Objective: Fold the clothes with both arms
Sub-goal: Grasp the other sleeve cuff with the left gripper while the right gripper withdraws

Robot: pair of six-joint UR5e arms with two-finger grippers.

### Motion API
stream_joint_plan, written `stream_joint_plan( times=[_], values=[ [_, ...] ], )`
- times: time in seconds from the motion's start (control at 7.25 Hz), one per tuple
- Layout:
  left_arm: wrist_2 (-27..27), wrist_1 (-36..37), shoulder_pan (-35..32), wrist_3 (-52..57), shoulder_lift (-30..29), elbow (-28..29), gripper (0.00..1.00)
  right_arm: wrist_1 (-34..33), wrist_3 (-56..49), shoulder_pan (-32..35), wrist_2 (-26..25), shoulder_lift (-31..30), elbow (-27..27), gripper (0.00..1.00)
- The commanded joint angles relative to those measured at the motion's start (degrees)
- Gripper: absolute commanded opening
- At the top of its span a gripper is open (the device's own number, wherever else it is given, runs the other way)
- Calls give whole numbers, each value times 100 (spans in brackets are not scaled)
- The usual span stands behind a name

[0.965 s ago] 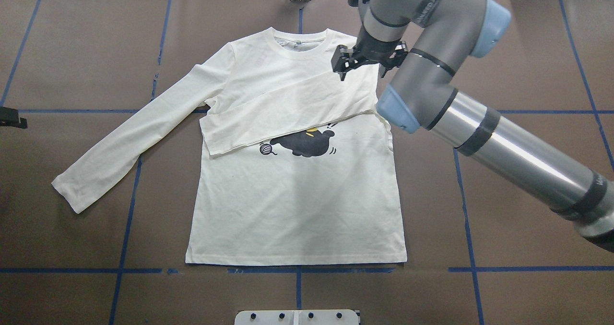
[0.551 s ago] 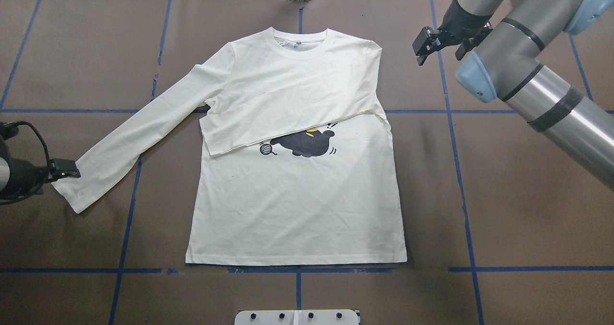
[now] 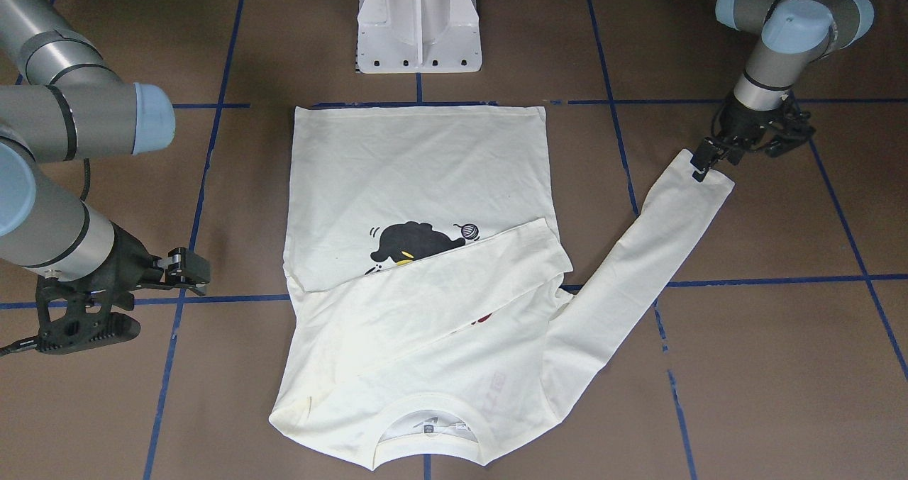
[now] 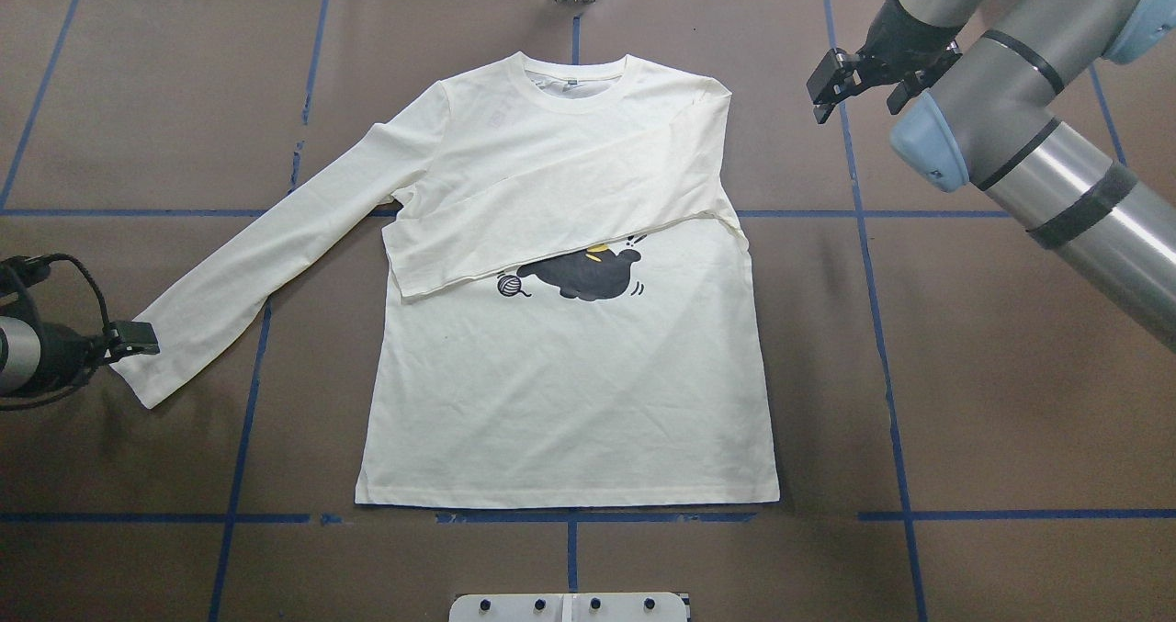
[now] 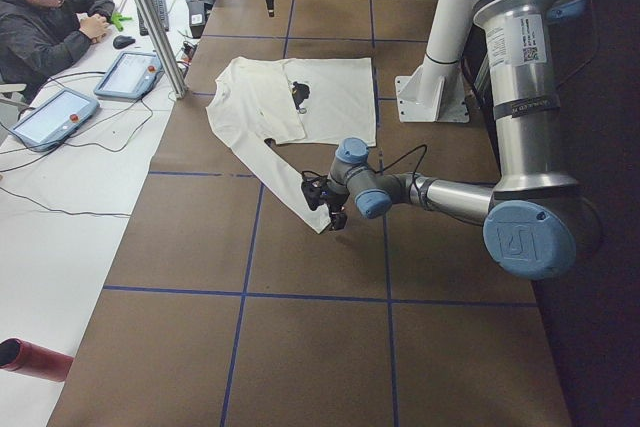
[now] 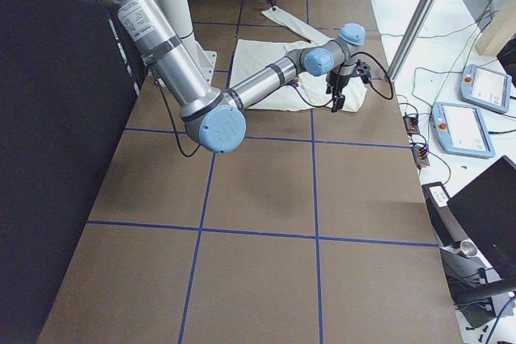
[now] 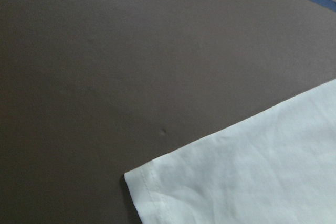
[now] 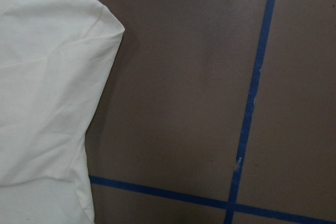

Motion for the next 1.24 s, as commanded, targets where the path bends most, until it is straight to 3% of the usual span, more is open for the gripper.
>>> stream_joint_plan(
  times=[0.0,0.14,0.28,0.55,0.69,1.1],
  values=[
    [16,-1,90,-1,-3,64,90,4,0,1,6,-3,8,100],
    [16,7,99,-1,-3,64,82,4,0,1,6,-3,8,100],
    [16,7,117,-1,-3,64,65,4,0,1,15,6,8,100],
    [16,7,117,-1,-3,29,20,4,0,10,41,6,16,100],
    [16,16,117,-1,-3,12,2,4,0,18,42,6,16,100],
    [-10,34,117,-10,-47,-102,0,-13,0,45,50,-38,87,100]
  ],
)
